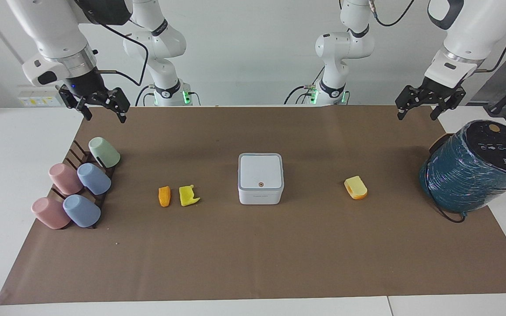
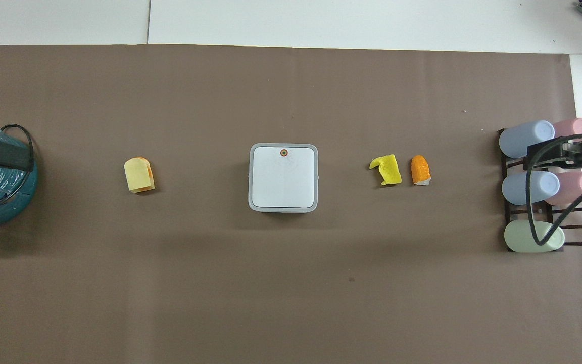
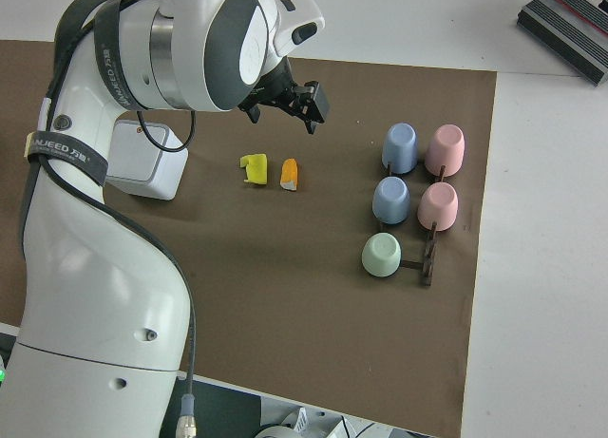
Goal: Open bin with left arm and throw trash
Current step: 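Reach the left gripper to the bin lid while the right gripper reaches the yellow piece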
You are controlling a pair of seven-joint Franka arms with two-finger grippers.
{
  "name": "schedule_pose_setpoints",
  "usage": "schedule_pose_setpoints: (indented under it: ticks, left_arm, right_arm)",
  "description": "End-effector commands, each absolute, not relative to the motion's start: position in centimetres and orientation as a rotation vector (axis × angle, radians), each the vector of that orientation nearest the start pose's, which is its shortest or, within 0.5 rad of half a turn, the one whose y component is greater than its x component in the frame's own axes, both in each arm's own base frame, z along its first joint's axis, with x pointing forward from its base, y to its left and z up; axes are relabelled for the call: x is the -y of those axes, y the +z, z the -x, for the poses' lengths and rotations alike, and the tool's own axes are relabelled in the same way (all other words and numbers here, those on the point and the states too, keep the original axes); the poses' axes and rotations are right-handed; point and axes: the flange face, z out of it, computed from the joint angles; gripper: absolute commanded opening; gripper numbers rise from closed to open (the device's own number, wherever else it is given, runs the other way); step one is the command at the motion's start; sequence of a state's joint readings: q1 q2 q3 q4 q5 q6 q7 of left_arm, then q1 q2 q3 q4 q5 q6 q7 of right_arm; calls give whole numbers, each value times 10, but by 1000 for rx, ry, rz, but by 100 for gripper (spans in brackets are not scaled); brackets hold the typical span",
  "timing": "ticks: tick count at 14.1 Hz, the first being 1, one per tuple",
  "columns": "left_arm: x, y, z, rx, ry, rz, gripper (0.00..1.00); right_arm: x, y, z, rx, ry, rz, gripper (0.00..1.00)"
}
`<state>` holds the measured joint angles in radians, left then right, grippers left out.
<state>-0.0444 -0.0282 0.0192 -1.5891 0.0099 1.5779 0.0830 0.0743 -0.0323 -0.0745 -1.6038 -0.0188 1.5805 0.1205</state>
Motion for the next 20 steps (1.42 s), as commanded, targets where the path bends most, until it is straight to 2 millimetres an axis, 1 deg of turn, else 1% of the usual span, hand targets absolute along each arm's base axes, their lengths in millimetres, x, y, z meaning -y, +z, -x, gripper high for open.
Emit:
schedule_pose_setpoints:
  ticks: [1,5,6,7,8,9,10,11,12,13,14,15,17,18,19,20]
  left_arm:
    - [14,632,-538,-190,-52,3122,100]
    - [29,636,-544,-221,-134,3116,100]
    - [40,637,-545,-238,-160,3114,100]
    - [58,634,-548,-281,-213,3110,100]
    - [69,627,-549,-285,-257,3110,100]
    - [86,623,-548,-298,-284,3112,100]
    - [109,625,-545,-324,-304,3115,88]
    - [123,623,-544,-328,-314,3119,70]
    - [143,620,-541,-338,-319,3124,47]
    - [160,620,-538,-337,-338,3131,13]
    - [169,614,-536,-326,-344,3137,0]
    - [187,609,-531,-377,-384,3136,0]
    - [210,597,-528,-413,-436,3141,0]
    - [227,593,-527,-406,-454,3151,0]
    - [242,578,-528,-388,-473,3163,0]
    - [258,570,-527,-400,-504,3171,0]
  right_arm:
    - [4,631,-538,-150,-20,3146,100]
    - [4,632,-538,-150,-20,3146,100]
    - [4,632,-538,-152,-20,3146,100]
    - [4,632,-538,-152,-20,3146,100]
    - [4,632,-538,-152,-20,3146,100]
    - [4,632,-538,-152,-20,3146,100]
    - [4,632,-538,-152,-20,3146,100]
    - [4,632,-538,-152,-17,3146,100]
    - [4,632,-538,-152,-20,3146,100]
    - [4,632,-538,-152,-20,3146,100]
    - [4,632,-538,-152,-22,3146,100]
    - [4,630,-538,-161,-15,3145,100]
    - [4,624,-535,-149,-12,3145,100]
    - [4,616,-538,-141,-58,3143,100]
    - [4,610,-538,-140,-96,3139,100]
    - [5,596,-539,-142,-103,3136,100]
